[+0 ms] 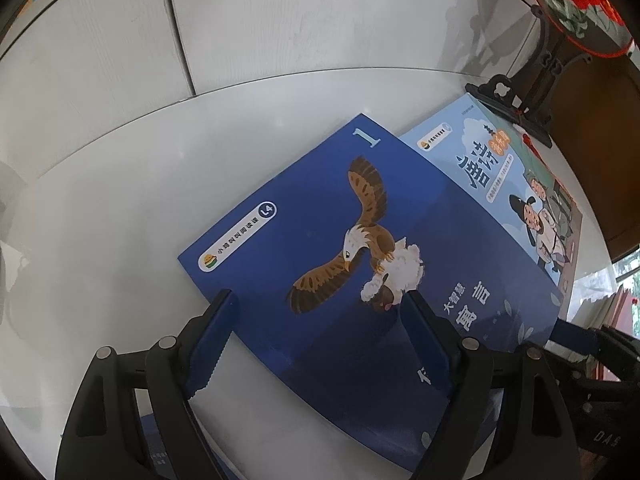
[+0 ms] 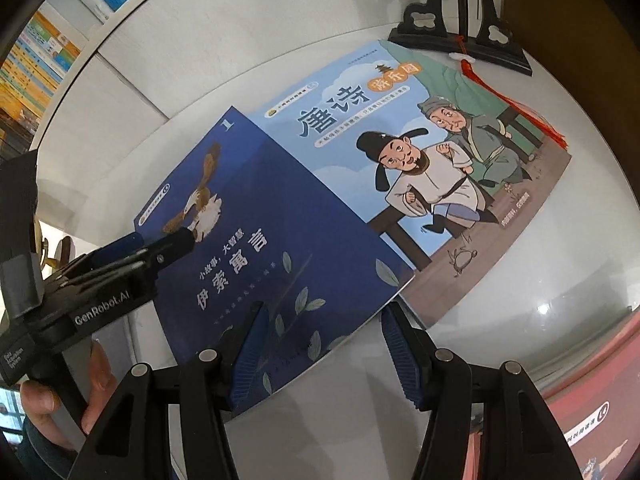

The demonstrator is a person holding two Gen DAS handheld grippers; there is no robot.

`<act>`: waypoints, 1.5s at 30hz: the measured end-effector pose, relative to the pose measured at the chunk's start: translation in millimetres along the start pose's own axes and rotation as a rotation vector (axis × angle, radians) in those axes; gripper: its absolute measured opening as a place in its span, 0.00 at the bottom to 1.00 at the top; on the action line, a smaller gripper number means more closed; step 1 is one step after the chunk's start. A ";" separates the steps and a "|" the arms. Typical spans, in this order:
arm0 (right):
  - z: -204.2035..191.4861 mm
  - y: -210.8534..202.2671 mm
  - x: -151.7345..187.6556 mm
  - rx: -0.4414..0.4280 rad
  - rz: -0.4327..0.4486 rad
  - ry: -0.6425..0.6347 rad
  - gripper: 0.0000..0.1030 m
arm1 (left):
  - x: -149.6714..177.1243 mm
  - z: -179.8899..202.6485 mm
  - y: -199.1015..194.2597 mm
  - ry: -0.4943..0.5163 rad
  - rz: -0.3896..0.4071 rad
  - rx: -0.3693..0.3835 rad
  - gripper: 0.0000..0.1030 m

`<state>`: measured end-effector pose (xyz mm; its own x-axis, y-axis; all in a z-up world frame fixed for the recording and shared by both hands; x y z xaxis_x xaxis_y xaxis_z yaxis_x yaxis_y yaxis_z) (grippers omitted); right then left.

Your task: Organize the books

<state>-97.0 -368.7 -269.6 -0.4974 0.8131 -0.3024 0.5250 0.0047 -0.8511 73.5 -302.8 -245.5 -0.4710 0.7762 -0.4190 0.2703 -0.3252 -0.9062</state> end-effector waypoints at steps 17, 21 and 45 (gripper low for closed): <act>-36.0 -46.2 -11.6 -0.207 0.184 -0.242 0.39 | -0.2 6.4 2.0 0.040 0.001 0.036 0.91; -45.8 -32.7 -28.5 -0.156 0.172 -0.287 0.39 | 0.0 7.8 2.1 0.040 0.009 0.051 0.93; -62.1 -20.8 5.9 -0.009 0.106 -0.290 0.08 | 17.6 -0.4 -25.8 -0.010 -0.005 0.062 0.94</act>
Point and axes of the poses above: each gripper's, at about its wrist camera, not at the fingertips, and y roughly the way its jaws point, z to its right, x to its underside, the point moved 5 cm from there along y, roughly the way its jaws point, and after that the axes turned 7 degrees about -x, right-handed, at the moved point
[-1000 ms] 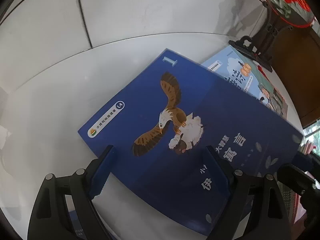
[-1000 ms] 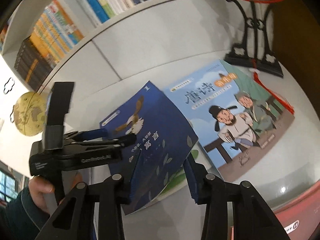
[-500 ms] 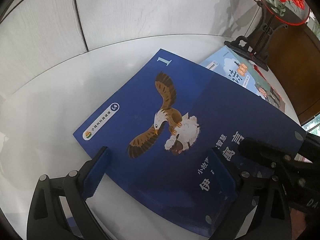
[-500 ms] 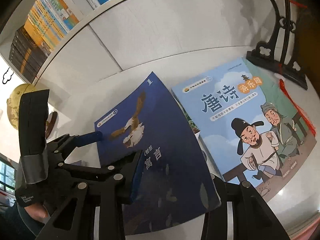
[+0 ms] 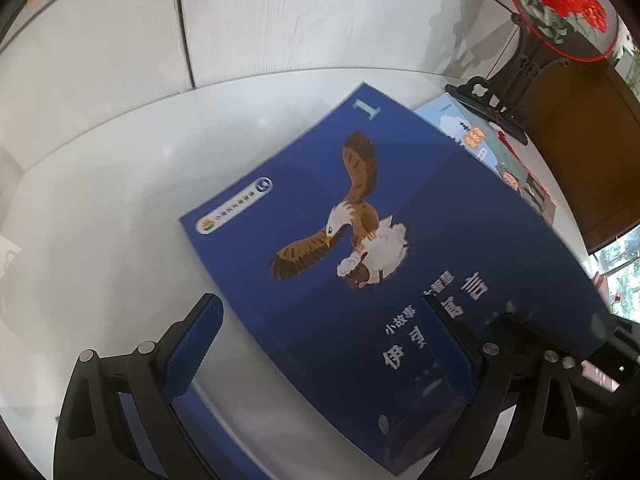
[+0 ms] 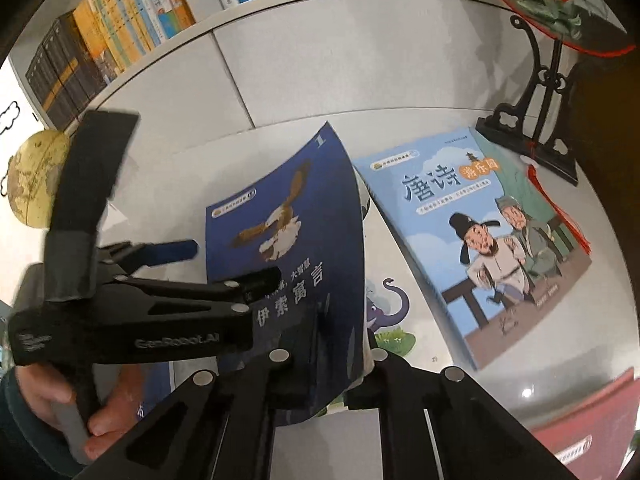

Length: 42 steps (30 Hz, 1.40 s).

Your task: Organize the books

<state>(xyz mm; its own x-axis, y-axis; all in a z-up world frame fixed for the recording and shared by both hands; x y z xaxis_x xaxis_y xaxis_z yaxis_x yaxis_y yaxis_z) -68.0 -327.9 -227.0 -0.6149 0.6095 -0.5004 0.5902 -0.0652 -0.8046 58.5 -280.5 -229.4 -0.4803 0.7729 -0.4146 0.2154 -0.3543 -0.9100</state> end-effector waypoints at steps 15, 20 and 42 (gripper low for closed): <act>-4.3 -21.7 38.4 0.011 -0.058 0.020 0.08 | 14.6 6.2 -59.8 -0.005 -0.021 -0.016 0.94; -4.4 -32.4 44.0 0.011 -0.053 0.018 0.08 | 13.1 7.8 -66.1 -0.007 -0.012 -0.031 0.94; 14.1 1.2 53.7 0.098 -0.244 -0.146 0.49 | 43.2 -7.1 -4.5 -0.028 -0.095 -0.060 0.94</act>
Point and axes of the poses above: each gripper's, at about its wrist camera, not at the fingertips, and y roughly the way its jaws point, z to its right, x to its underside, the point moved 5 cm from there along y, roughly the way its jaws point, and after that the axes turned 7 degrees about -x, right-handed, at the moved point
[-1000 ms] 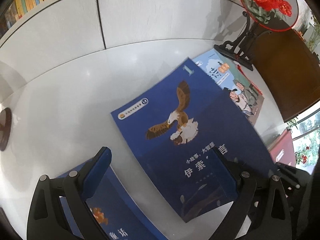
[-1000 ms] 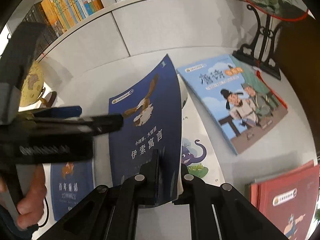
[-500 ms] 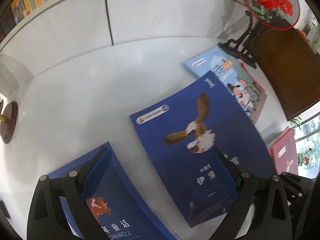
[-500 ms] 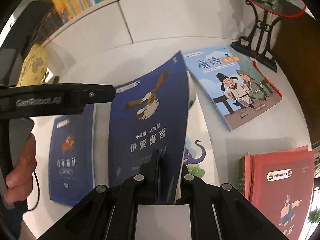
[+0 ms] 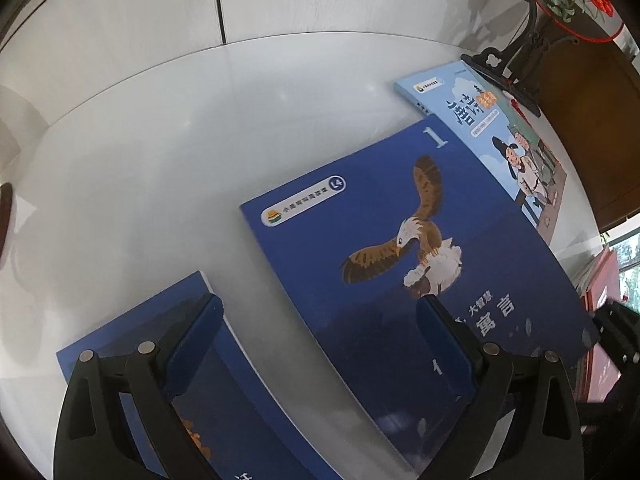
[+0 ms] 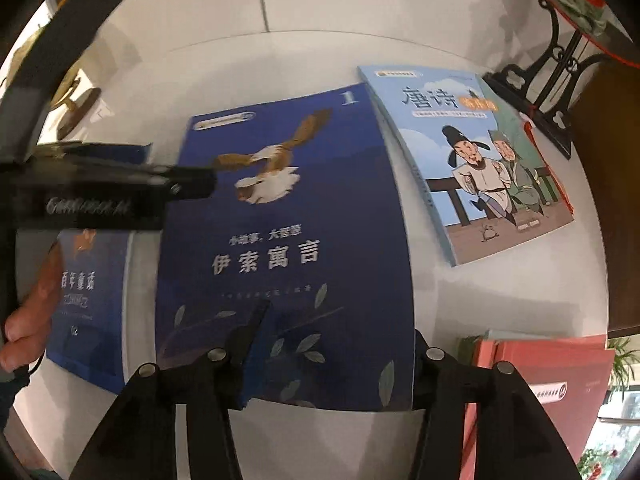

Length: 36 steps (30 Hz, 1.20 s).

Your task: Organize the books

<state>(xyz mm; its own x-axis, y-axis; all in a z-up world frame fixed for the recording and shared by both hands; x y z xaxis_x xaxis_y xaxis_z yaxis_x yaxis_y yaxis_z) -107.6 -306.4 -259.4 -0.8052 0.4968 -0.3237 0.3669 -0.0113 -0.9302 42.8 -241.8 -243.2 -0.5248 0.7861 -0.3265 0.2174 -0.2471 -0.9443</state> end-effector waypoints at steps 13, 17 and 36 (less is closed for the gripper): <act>38.5 -10.2 -34.0 -0.040 0.014 0.079 0.53 | 4.6 -4.2 0.1 -0.029 -0.018 0.037 0.94; 41.3 11.1 -41.6 -0.093 -0.029 0.104 0.53 | 10.6 -0.6 -0.2 -0.034 -0.038 0.052 0.94; 16.6 30.6 -44.2 -0.075 -0.023 0.001 0.57 | 12.7 18.4 -7.1 -0.043 -0.011 0.223 0.95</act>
Point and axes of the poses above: each gripper's, at about its wrist camera, not at the fingertips, and y roughly the way its jaws point, z to its right, x to its underside, the point moved 5 cm from there along y, roughly the way its jaws point, and after that the axes turned 7 degrees about -x, right-handed, at the moved point
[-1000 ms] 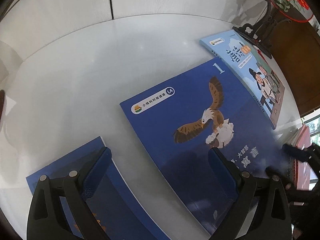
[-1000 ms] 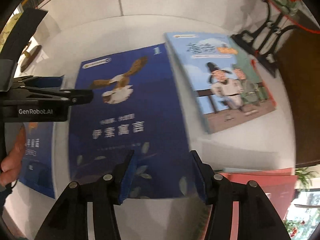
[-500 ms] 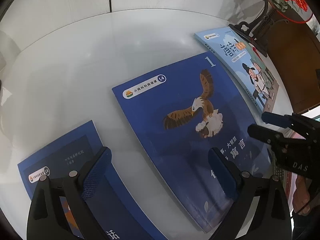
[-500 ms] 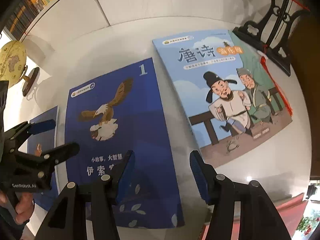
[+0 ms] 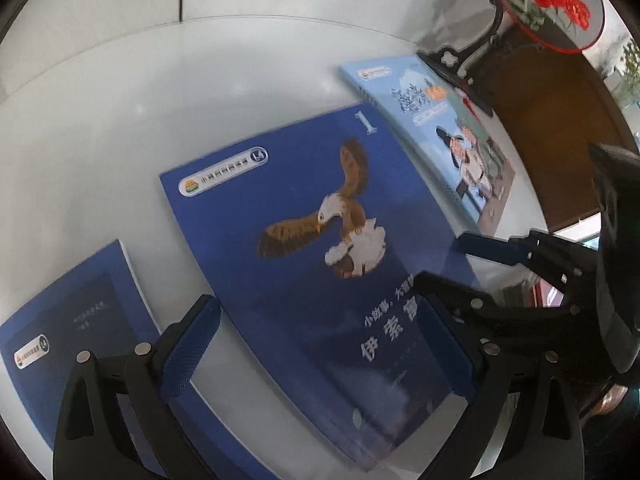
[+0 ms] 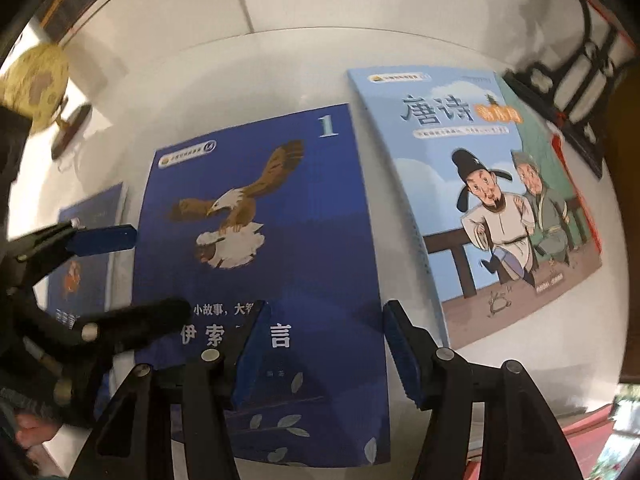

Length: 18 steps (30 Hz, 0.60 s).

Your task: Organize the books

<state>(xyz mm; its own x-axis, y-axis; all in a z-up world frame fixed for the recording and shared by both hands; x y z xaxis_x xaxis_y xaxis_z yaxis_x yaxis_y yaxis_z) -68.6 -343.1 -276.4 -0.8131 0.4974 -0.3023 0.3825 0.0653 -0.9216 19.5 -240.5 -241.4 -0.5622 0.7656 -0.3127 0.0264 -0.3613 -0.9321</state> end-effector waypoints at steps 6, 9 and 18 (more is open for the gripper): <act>-1.4 0.8 1.7 -0.002 0.014 -0.019 0.58 | -5.7 -11.4 -4.7 -0.078 0.040 0.093 0.95; 2.0 -2.8 7.3 -0.003 0.027 -0.025 0.58 | -14.1 -18.4 -6.2 -0.125 0.051 0.167 0.95; -3.9 1.4 3.8 0.008 0.031 -0.030 0.71 | -17.1 -36.4 -10.1 -0.272 0.061 0.331 0.95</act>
<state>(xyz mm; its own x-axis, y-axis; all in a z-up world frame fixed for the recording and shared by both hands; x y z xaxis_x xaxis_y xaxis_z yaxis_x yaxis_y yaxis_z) -69.5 -337.8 -277.9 -0.8137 0.4730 -0.3380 0.4043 0.0427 -0.9136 58.9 -230.6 -233.3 -0.7665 0.5852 -0.2647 -0.1751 -0.5868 -0.7906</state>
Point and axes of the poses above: each gripper's, at about its wrist camera, not at the fingertips, and y roughly the way its jaws point, z to its right, x to its underside, the point moved 5 cm from there along y, roughly the way its jaws point, and after that the axes turned 7 degrees about -x, right-handed, at the moved point
